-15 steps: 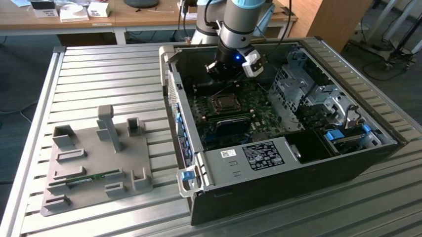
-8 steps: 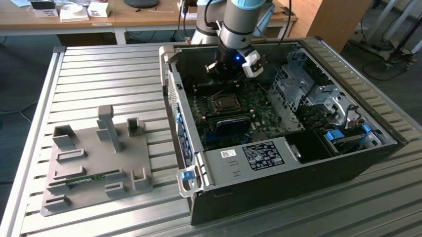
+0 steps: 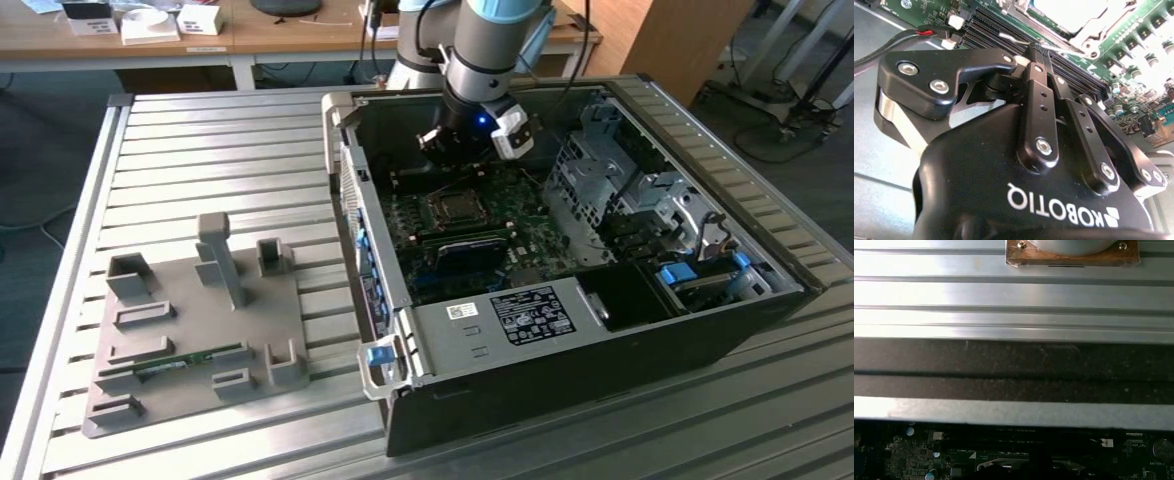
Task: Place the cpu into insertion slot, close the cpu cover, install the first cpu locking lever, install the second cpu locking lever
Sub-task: 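Install the first cpu locking lever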
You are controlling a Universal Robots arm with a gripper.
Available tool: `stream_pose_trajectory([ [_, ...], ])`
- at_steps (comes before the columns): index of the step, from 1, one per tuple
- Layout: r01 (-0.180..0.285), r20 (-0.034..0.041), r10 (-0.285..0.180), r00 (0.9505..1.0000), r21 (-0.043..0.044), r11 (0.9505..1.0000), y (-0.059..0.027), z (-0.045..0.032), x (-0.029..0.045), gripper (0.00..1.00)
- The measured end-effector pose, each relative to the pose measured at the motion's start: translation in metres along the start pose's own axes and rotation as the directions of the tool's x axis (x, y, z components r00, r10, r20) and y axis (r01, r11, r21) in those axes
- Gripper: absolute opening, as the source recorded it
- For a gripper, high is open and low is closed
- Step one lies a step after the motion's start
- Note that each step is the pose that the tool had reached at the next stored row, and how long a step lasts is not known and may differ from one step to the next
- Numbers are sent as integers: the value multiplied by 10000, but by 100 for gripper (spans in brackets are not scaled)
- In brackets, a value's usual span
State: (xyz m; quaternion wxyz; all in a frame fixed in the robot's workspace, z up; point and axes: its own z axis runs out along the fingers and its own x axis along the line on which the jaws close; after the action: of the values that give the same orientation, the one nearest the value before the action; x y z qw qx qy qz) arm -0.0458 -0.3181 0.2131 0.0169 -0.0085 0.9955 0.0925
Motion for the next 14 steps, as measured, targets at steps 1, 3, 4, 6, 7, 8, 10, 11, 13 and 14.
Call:
stream_pose_trajectory([
  [1,0,0,0,10000,0,10000,0,2,-5,10],
  [3,0,0,0,10000,0,10000,-1,5,-11,10],
  [4,-1,1,1,10000,0,10000,-1,7,-12,10],
  [6,-1,2,1,10000,-2,10000,-2,12,-13,10],
  [7,0,1,0,10000,-2,10000,-3,14,-14,10],
  [8,0,1,0,10000,-1,10000,-3,17,-14,10],
  [10,0,0,0,10000,0,10000,-3,22,-14,10],
  [11,1,1,-1,10000,-1,10000,-2,24,-14,10],
  [13,1,1,-1,10000,-1,10000,2,27,-14,10],
  [14,0,1,0,10000,-1,10000,4,28,-14,10],
])
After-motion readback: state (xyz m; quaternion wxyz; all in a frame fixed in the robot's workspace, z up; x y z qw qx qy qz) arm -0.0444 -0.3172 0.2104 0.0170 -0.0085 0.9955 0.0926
